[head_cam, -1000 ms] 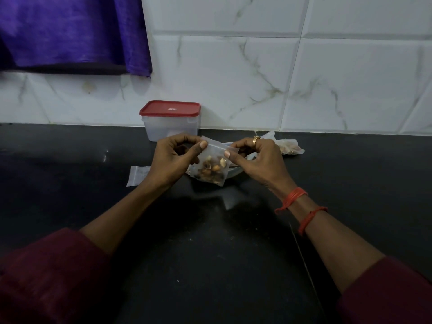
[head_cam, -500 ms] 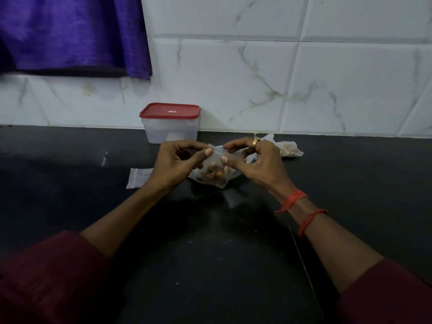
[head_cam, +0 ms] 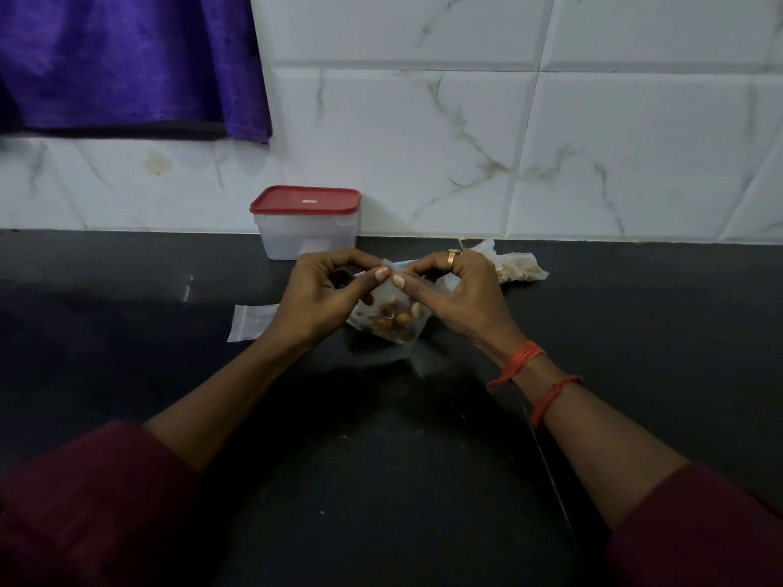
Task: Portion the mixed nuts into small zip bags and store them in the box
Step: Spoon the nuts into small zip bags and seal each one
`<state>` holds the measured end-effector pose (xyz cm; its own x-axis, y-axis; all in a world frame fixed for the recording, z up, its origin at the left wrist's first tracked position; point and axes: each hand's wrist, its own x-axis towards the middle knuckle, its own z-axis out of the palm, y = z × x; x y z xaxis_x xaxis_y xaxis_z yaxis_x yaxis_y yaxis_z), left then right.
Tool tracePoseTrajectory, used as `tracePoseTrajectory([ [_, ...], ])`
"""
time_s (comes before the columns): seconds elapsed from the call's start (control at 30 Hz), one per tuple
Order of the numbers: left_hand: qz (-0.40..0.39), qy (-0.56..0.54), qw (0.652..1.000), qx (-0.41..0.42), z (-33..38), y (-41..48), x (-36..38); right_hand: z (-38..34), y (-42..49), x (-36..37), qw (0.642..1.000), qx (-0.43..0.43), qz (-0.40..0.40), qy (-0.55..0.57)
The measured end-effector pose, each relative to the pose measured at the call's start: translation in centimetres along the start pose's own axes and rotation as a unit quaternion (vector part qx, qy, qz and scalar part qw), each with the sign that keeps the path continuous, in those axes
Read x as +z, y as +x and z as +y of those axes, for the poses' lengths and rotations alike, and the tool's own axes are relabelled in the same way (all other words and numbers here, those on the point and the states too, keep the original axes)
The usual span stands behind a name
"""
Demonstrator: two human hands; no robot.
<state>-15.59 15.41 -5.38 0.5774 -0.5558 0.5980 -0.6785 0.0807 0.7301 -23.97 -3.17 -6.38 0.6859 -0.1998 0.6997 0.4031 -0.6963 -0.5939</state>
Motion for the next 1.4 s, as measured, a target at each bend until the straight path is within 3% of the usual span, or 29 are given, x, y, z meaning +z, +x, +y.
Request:
tracePoseTrajectory([
  [0.4, 0.047, -0.054, 0.994, -0.079, -1.1, 0.1, -0.5, 1.3, 0.0, -2.8, 1.0, 0.003, 0.001, -0.013],
  [0.57, 0.068, -0.142, 0.983, -0.093, -0.3, 0.0, -0.3, 0.5, -0.1, -2.7, 0.998, 0.045, 0.004, 0.049],
  [0.8, 0.076, -0.187, 0.972, -0.122, 0.2, -0.1, 0.2, 0.7, -0.7, -1.4, 0.994, 0.037, -0.1, 0.013],
  [0.97, 0.037, -0.154, 0.981, -0.11, -0.2, 0.0, -0.3, 1.3, -0.5, -1.4, 0.995, 0.082, -0.042, 0.038],
  [1.17, 0.056, -0.097, 0.988, -0.11, -0.4, 0.3, -0.5, 2.9, 1.8, -3.0, 0.979, 0.156, 0.13, 0.018],
  [1.4, 0.081, -0.085, 0.986, -0.115, -0.8, 0.4, -0.6, 6.7, 5.4, -6.9, 0.96, 0.231, 0.09, -0.128],
])
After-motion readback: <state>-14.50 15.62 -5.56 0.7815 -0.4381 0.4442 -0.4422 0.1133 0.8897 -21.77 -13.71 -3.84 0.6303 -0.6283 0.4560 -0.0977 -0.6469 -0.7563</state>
